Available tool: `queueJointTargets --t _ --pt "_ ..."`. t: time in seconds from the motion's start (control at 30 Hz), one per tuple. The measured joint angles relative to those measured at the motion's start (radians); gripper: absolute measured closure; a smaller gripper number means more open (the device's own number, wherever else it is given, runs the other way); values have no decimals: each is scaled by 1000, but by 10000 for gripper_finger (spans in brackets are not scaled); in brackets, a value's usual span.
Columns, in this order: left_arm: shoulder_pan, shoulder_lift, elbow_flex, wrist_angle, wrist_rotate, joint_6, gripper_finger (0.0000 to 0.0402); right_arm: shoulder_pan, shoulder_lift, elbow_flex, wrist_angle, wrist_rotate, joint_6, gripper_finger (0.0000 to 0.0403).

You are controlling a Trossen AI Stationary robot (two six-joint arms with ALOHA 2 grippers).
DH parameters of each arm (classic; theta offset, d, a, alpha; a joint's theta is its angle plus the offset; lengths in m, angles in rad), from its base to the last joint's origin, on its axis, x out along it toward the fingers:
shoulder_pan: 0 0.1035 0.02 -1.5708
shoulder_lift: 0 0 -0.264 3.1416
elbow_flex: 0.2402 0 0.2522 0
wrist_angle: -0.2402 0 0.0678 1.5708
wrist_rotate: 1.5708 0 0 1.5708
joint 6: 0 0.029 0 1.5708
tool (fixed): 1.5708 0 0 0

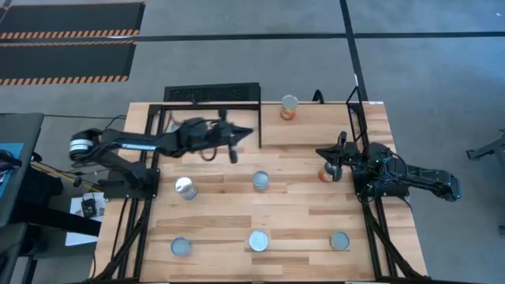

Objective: Pick and place cans onto a shelf
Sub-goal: Put the large canned corn on the shelf aligned with the other large canned corn

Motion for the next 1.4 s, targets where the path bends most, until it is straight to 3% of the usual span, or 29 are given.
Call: queueJointTargets --t 0.17,0.37,0.53,0.77,1.03,1.23,1.4 --pt "-7 -124 -164 -7 -19 -51 401 0 0 0 0 1 0 372" --pt "-8 -168 -344 148 26 -107 401 0 0 0 0 1 0 372" --pt "-8 -168 -409 256 59 -99 401 -8 0 0 5 28 -65 372" --pt "-7 -198 -440 280 89 -70 401 -4 0 0 5 24 -66 372" --pt "-7 -437 -569 250 143 -72 401 -4 0 1 31 24 -27 372" --pt "-6 -628 -638 88 144 -142 401 11 0 18 36 2 -39 373" --pt "-6 -702 -639 -33 142 -120 400 26 8 19 32 2 -123 394"
